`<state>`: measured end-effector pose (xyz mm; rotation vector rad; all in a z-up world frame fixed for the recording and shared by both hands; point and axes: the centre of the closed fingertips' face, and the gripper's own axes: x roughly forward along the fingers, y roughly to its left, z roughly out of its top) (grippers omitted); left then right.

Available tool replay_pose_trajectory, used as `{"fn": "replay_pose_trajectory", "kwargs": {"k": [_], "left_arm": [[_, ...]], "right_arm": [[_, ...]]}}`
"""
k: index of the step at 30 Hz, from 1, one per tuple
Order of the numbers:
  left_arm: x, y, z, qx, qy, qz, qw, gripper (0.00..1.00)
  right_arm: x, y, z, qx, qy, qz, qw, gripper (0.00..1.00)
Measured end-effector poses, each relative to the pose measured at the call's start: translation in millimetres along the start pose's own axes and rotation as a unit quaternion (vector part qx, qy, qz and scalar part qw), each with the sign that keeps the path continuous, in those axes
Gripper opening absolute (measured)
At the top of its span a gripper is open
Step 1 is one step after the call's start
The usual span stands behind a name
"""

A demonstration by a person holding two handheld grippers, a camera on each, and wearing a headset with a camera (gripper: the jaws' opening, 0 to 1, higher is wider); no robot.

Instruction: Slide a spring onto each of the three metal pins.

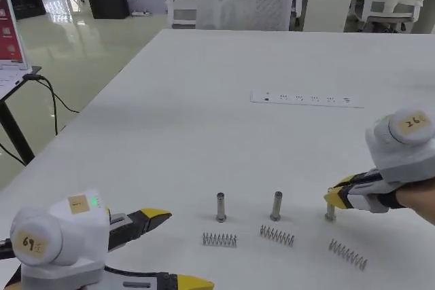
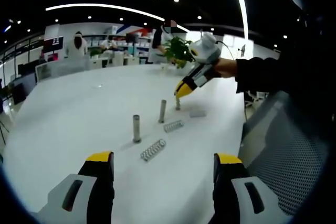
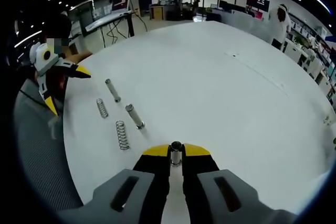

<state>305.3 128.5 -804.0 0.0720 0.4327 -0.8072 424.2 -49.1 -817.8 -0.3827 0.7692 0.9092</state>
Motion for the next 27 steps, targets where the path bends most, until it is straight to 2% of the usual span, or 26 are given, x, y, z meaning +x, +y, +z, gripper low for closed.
{"fn": "replay_pose_trajectory", "kwargs": {"k": [13,27], "left_arm": [[0.0,-0.2,0.0,0.000,0.001,0.001,1.0000,0.73],[-0.2,-0.2,-0.3,0.001,0.001,0.001,1.0000,0.73]], "right_arm": [[0.7,0.8,0.6,-0.004,-0.018,0.004,0.9998,0.05],[-2.9,2.9,-6.3,-0.002,-0.015,0.008,0.9999,0.06]]}}
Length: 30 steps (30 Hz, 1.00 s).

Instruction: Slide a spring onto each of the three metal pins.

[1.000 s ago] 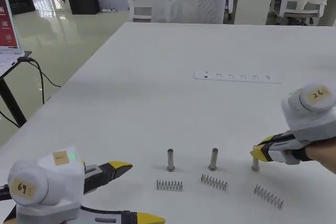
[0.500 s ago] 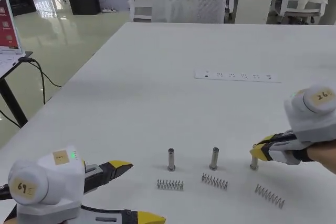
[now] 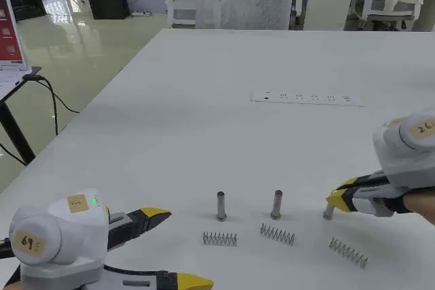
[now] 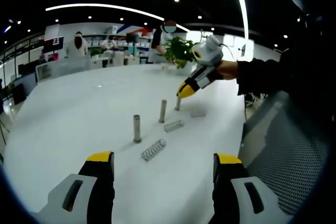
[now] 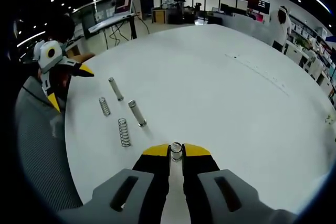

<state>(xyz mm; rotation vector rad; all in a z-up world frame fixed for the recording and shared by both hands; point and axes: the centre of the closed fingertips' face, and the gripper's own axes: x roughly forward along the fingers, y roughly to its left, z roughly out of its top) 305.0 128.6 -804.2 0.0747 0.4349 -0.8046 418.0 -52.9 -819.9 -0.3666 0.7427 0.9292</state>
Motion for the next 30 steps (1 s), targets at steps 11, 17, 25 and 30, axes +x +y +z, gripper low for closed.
{"fn": "replay_pose_trajectory", "kwargs": {"k": [11,17,25,30], "left_arm": [[-0.3,0.9,0.3,0.001,-0.001,0.000,1.0000,0.73],[-0.8,1.1,1.8,0.002,-0.003,0.000,1.0000,0.73],[-1.4,0.7,3.2,0.003,-0.004,-0.001,1.0000,0.73],[-2.2,0.1,4.4,0.004,-0.005,-0.001,1.0000,0.73]], "right_arm": [[-1.6,-0.2,-2.4,-0.001,0.002,-0.002,1.0000,0.10],[-7.9,-0.7,-6.6,0.003,0.001,-0.004,1.0000,0.12],[-14.3,3.0,-19.0,0.003,0.009,-0.002,1.0000,0.14],[-18.2,10.1,-26.1,-0.005,0.017,0.006,0.9998,0.15]]}}
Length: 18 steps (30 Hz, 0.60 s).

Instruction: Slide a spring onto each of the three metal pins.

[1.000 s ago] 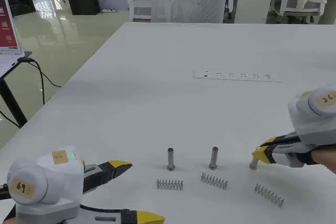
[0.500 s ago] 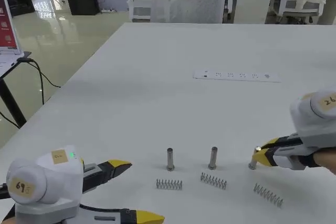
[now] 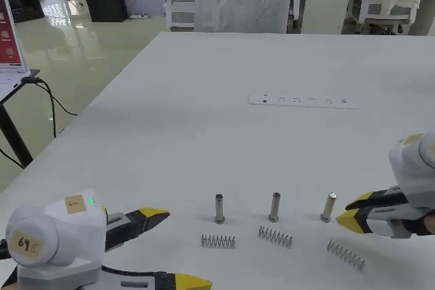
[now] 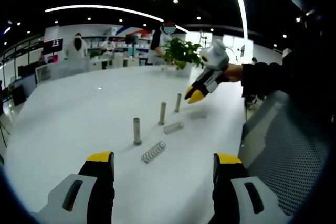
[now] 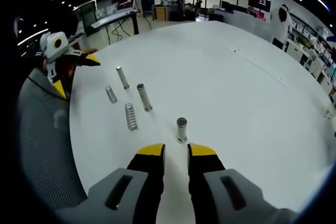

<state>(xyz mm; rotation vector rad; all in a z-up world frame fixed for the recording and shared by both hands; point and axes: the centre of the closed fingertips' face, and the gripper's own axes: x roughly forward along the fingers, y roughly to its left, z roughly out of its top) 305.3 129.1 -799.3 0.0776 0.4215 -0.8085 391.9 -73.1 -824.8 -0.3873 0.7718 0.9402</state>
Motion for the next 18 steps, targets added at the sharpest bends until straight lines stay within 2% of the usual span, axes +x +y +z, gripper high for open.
{"fn": "replay_pose_trajectory", "kwargs": {"k": [7,12,18], "left_arm": [[-1.1,-1.8,2.4,0.003,-0.001,-0.002,1.0000,0.73],[-1.7,-2.7,3.5,0.004,-0.003,-0.002,1.0000,0.73],[-2.2,-2.6,4.9,0.006,-0.005,-0.002,1.0000,0.73]], "right_arm": [[-1.6,11.1,-14.4,-0.011,0.020,0.020,0.9996,0.15],[-0.5,21.7,-28.4,-0.023,0.045,0.038,0.9980,0.15],[2.9,27.5,-40.2,-0.038,0.070,0.044,0.9959,0.15]]}}
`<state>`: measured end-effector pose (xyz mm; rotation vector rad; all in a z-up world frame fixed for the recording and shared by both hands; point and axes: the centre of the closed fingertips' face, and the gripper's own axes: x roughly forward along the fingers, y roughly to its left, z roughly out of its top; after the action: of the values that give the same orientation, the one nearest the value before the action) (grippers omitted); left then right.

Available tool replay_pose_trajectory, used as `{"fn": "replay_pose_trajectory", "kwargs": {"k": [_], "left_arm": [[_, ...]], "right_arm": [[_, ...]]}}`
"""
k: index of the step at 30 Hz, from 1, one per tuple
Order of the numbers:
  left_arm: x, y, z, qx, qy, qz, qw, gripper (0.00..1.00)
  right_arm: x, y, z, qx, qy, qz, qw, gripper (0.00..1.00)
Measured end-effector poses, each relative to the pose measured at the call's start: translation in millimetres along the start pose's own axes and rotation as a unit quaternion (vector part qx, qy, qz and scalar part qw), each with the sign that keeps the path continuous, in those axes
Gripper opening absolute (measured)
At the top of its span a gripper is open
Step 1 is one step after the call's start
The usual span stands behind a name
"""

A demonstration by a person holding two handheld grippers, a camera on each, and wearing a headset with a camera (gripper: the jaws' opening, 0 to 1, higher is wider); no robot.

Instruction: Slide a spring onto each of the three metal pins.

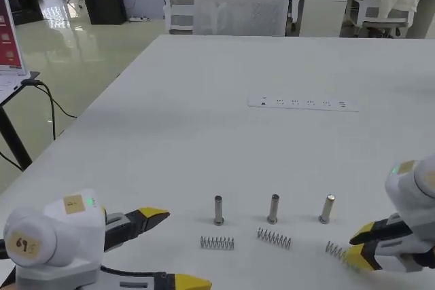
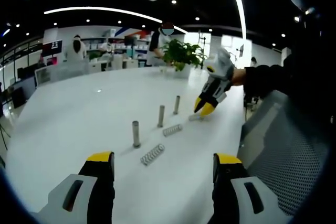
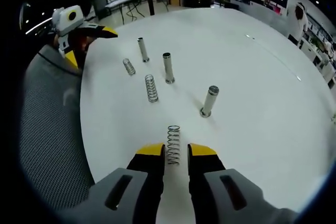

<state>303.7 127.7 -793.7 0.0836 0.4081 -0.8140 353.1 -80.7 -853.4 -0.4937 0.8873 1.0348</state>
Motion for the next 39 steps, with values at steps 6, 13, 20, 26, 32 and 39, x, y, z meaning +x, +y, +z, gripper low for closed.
{"fn": "replay_pose_trajectory", "kwargs": {"k": [6,13,20,26,32,39], "left_arm": [[0.1,0.4,0.3,0.001,-0.001,0.000,1.0000,0.72],[0.0,0.0,1.8,0.002,-0.003,0.000,1.0000,0.72],[-0.3,-1.0,5.7,0.005,-0.005,-0.001,1.0000,0.71],[0.1,-1.9,6.5,0.007,-0.004,-0.004,1.0000,0.70],[0.7,-5.2,8.9,0.012,-0.002,-0.013,0.9999,0.68],[3.3,-11.8,13.2,0.025,0.005,-0.030,0.9992,0.65]], "right_arm": [[2.9,3.1,-6.0,-0.013,0.017,0.001,0.9998,0.13],[6.4,3.0,-11.5,-0.025,0.033,-0.003,0.9992,0.12],[5.5,0.9,-11.9,-0.038,0.035,-0.011,0.9986,0.08],[5.9,0.5,-10.8,-0.048,0.038,-0.015,0.9980,0.08],[-1.6,3.4,-0.6,-0.036,0.029,-0.008,0.9989,0.07],[-7.5,13.5,14.4,-0.038,0.019,0.007,0.9991,0.07]]}}
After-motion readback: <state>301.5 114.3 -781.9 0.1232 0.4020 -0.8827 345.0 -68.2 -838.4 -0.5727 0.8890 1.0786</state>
